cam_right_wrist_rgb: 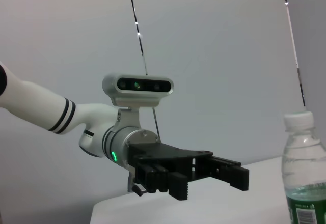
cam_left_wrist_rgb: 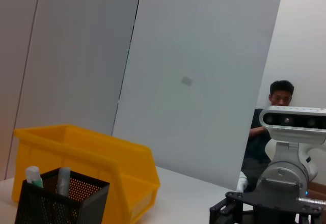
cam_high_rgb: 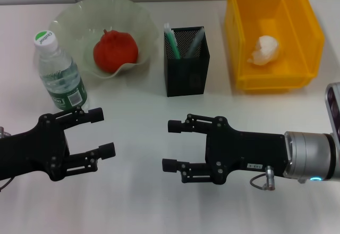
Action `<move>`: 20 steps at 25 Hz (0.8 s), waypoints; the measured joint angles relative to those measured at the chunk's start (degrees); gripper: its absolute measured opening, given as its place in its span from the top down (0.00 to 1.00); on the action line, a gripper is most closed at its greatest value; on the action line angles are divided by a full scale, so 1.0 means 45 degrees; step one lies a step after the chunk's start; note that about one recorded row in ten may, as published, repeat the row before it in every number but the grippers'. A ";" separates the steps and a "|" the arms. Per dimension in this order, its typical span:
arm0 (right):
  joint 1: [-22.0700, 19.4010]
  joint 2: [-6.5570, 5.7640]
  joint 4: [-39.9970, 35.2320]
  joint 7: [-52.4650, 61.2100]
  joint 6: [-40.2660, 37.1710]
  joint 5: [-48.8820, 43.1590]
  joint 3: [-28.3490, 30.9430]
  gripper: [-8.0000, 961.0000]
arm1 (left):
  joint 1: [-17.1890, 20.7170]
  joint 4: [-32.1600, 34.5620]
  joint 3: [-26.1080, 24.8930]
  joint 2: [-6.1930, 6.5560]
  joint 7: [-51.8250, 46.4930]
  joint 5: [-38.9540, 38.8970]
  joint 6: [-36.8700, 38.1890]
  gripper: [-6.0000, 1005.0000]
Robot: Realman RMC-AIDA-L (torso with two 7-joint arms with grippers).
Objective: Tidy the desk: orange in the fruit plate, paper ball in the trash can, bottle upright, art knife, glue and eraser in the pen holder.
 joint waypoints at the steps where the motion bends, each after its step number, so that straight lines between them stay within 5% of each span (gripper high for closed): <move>1: -0.0012 0.0000 0.0000 -0.0002 0.0068 -0.0003 -0.0002 0.20 | 0.0018 0.0000 -0.0003 -0.0008 -0.0014 0.0009 0.0021 0.20; 20: -0.0068 0.0000 0.0003 -0.0020 0.0082 -0.0007 -0.0002 0.20 | -0.0003 0.0001 0.0099 -0.0130 0.0020 0.0029 -0.0004 0.20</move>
